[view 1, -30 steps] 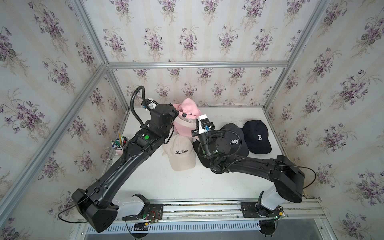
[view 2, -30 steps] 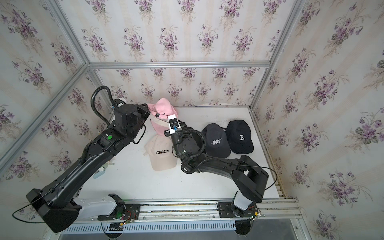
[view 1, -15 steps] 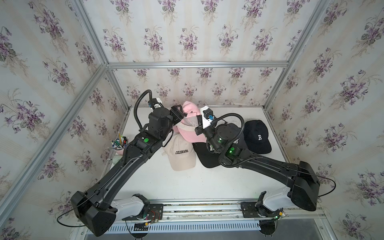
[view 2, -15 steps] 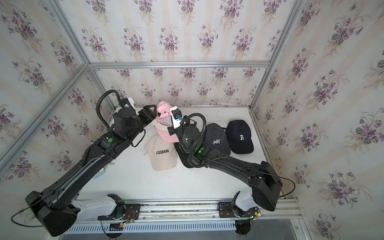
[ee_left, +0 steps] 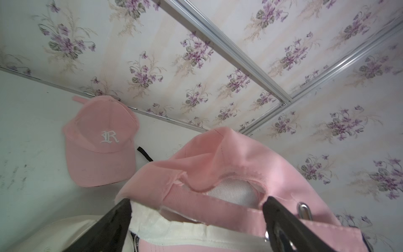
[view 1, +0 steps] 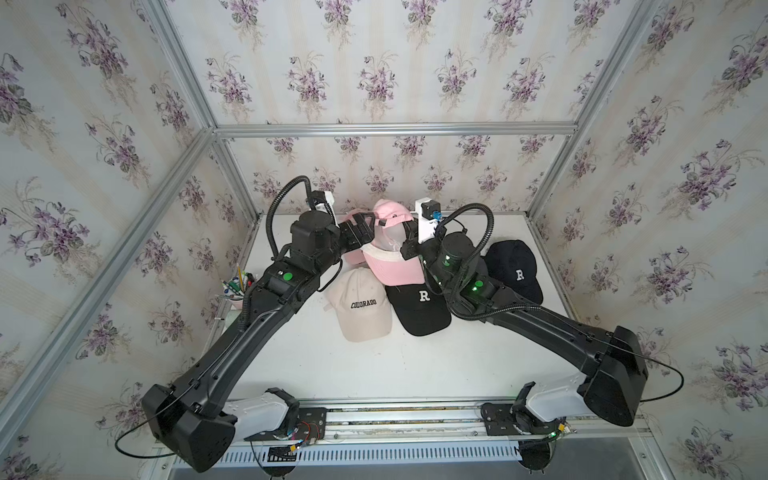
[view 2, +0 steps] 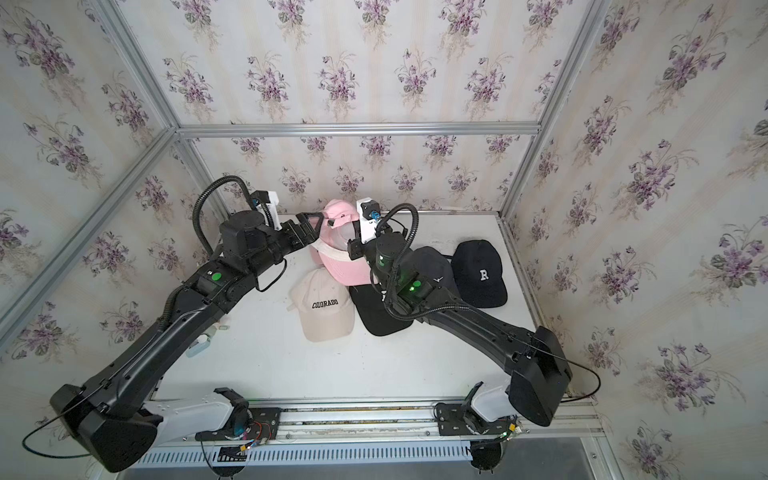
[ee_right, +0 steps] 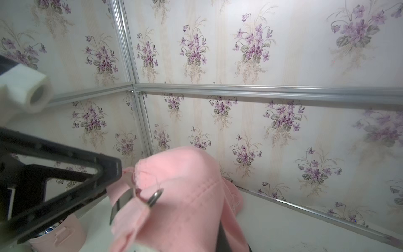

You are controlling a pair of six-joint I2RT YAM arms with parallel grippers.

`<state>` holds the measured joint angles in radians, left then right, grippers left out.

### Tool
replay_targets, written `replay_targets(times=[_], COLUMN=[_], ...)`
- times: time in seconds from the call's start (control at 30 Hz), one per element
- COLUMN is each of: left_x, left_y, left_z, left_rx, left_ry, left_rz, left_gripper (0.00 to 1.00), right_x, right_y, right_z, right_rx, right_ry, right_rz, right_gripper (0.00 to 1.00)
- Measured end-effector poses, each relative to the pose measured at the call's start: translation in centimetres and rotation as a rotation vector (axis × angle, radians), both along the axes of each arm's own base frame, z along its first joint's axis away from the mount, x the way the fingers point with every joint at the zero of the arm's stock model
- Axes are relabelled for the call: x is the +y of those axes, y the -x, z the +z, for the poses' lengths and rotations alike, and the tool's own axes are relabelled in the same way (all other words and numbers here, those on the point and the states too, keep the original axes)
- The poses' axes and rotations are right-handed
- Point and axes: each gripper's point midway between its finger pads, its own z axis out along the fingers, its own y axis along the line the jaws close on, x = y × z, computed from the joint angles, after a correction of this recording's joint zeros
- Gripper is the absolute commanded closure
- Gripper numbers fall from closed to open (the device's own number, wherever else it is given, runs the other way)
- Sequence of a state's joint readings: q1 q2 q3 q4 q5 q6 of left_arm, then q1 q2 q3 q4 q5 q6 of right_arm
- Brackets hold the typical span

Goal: Open the adjustable buckle of the baseball cap
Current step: Pick up the baseball cap from the center of the board, then open the adjustable buckle on the baseball cap.

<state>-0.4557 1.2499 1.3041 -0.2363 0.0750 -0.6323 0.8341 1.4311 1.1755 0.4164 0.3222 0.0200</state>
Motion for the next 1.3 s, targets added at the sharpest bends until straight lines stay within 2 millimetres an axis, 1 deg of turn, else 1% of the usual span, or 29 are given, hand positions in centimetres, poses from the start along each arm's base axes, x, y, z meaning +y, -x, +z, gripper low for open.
replay_targets(times=[0.23,0.37,0.43,0.53,0.67,0.77,0.87,0.97,1.1,1.3], left_x=[-4.7,-6.3,-6.6,-6.7,-6.7,-6.9,-7.4,-8.0,-8.9,-9.7], left_y=[0.6,1.3,1.6,2.2,3.0,3.1,3.0,2.3,1.4,0.3], left_z=[0.1,-0.2,0.1,1.6,4.0,5.0,4.9,4.4,3.2,3.2], left_rx=[0.015,0.027,0.014,-0.045,-0.139,-0.185,-0.193,-0.188,-0.16,-0.166], left_ry=[0.015,0.025,0.02,-0.009,-0.071,-0.11,-0.147,-0.175,-0.209,-0.243], left_rz=[-0.268,-0.373,-0.407,-0.445,-0.483,-0.515,-0.547,-0.571,-0.585,-0.584], left_gripper=[0.02,0.02,0.02,0.03,0.08,0.13,0.19,0.21,0.21,0.23], right_x=[-1.1,-1.7,-1.9,-2.2,-2.0,-1.9,-1.7,-1.6,-1.5,-1.5], right_y=[-1.1,-1.7,-1.9,-2.1,-2.0,-1.9,-1.8,-1.7,-1.6,-1.6], right_z=[-0.4,-0.8,-1.0,-0.9,-1.3,-1.8,-2.2,-2.4,-2.7,-3.0], right_rx=[0.064,0.096,0.111,0.12,0.136,0.149,0.159,0.166,0.17,0.177], right_ry=[-0.052,-0.075,-0.074,-0.073,-0.054,-0.033,-0.015,-0.002,0.015,0.025], right_rz=[-0.011,-0.017,-0.023,-0.025,-0.011,-0.003,0.012,0.018,0.022,0.027], right_gripper=[1.0,1.0,1.0,1.0,1.0,1.0,1.0,1.0,1.0,1.0])
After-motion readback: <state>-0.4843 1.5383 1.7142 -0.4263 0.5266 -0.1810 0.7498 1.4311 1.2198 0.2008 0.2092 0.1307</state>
